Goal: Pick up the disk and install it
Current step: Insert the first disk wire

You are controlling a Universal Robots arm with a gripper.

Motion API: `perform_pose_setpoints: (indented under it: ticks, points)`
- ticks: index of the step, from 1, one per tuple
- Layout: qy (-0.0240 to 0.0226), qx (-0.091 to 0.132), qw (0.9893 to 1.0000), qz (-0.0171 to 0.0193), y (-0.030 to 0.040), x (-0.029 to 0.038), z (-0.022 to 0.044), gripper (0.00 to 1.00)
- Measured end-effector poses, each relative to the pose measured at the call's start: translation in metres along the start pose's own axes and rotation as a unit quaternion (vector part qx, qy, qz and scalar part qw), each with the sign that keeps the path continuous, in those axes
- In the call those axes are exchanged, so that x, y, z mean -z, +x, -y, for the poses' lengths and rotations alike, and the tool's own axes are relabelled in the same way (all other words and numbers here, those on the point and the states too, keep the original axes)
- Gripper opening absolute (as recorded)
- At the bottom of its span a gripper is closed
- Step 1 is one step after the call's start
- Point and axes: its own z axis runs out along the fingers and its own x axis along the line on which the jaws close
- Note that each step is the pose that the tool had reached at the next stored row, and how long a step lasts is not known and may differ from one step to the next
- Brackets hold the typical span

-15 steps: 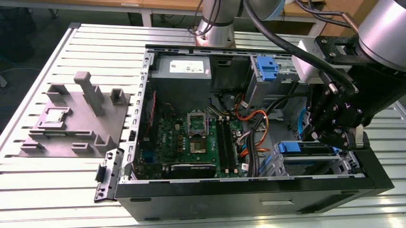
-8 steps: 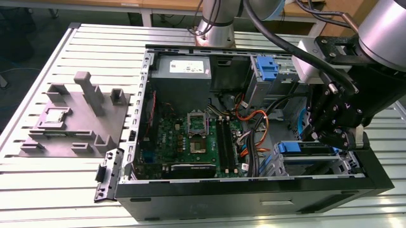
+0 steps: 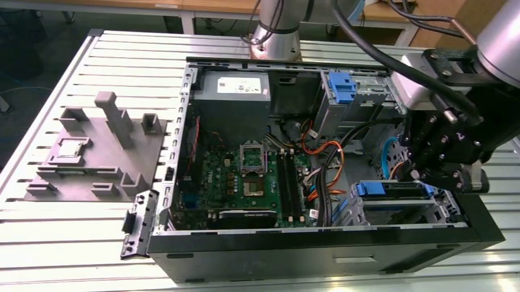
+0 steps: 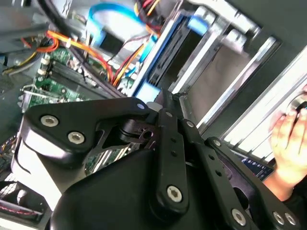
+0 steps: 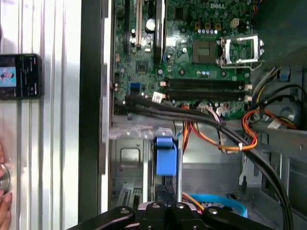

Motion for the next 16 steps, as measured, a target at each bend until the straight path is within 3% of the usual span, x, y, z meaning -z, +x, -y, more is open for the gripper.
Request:
perform_pose_setpoints:
  ticks: [3,8,12,16]
  points:
    - [0.0,0.0,1.0,0.0,-0.0001,-0.0002,0.0053,0.1]
    - [-0.0002,0.004,1.0,0.0,0.0,-0.0003,0.0053,0.1]
    - [-0.0006,0.023,0.9997,0.0002,0.0001,0.0,0.0054,0.1]
    - [-0.0008,0.027,0.9996,0.0005,-0.0002,0.0066,0.0055,0.1]
